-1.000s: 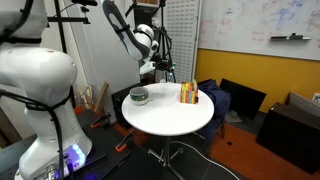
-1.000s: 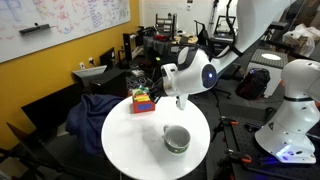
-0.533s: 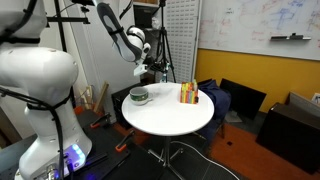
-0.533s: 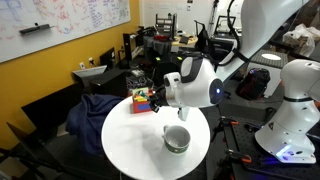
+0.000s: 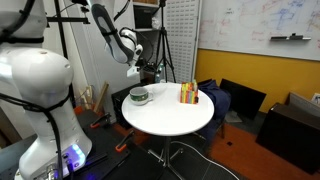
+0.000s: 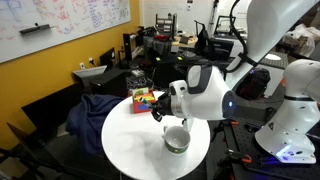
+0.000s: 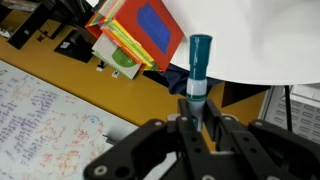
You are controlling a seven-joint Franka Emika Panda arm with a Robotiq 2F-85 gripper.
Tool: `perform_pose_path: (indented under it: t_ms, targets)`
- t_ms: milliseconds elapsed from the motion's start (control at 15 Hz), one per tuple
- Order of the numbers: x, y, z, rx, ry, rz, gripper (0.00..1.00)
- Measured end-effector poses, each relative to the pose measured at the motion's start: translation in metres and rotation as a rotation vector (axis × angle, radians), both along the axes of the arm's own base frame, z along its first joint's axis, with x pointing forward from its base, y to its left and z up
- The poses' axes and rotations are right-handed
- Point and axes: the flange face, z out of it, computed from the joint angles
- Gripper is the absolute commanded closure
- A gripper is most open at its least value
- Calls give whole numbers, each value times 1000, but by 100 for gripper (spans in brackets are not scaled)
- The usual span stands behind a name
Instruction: Put the green marker inside the white and green mug
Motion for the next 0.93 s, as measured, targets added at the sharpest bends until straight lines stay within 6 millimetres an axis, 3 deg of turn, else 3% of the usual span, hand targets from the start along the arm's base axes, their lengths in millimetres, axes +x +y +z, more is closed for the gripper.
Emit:
perform_pose_path:
  t_ms: [533, 933]
  targets:
    - [-32, 27, -1, 59, -18, 29, 95]
    - [-58, 33, -7, 100, -52, 69, 95]
